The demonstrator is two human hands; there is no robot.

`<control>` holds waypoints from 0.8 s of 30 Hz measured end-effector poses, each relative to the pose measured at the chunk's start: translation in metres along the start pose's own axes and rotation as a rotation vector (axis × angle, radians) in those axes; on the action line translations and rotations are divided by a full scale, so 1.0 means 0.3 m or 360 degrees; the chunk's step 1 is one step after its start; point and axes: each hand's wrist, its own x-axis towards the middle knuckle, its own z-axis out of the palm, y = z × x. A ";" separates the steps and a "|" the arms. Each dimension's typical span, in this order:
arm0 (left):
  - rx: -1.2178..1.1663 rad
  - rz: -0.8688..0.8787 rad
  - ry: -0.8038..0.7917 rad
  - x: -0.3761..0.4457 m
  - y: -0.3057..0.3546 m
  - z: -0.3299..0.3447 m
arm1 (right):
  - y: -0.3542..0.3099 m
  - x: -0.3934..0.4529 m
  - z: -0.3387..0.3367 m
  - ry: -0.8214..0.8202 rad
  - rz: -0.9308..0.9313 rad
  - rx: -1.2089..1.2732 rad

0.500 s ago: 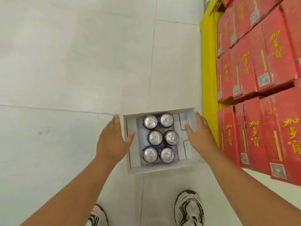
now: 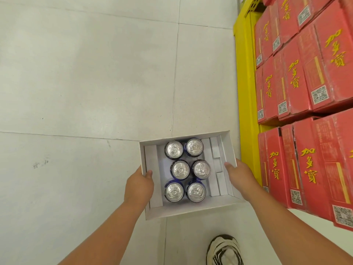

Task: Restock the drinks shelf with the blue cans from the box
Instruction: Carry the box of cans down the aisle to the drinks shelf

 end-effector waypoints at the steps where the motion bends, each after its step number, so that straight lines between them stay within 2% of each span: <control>1: 0.0002 -0.0008 -0.0001 0.003 0.001 -0.002 | 0.001 0.003 0.001 0.0010 0.0003 -0.0016; 8: 0.0032 0.0048 -0.0096 0.014 0.008 -0.054 | -0.018 -0.020 0.004 -0.0019 0.0071 -0.0012; 14: 0.0158 0.0125 -0.0114 -0.048 0.086 -0.245 | -0.107 -0.139 -0.019 -0.0044 0.0139 0.0028; 19: 0.0198 0.0102 -0.0092 -0.243 0.237 -0.527 | -0.331 -0.391 -0.156 -0.0057 0.0084 0.0014; 24: 0.0139 0.0112 -0.0090 -0.514 0.423 -0.896 | -0.680 -0.769 -0.407 -0.0074 0.0050 -0.0021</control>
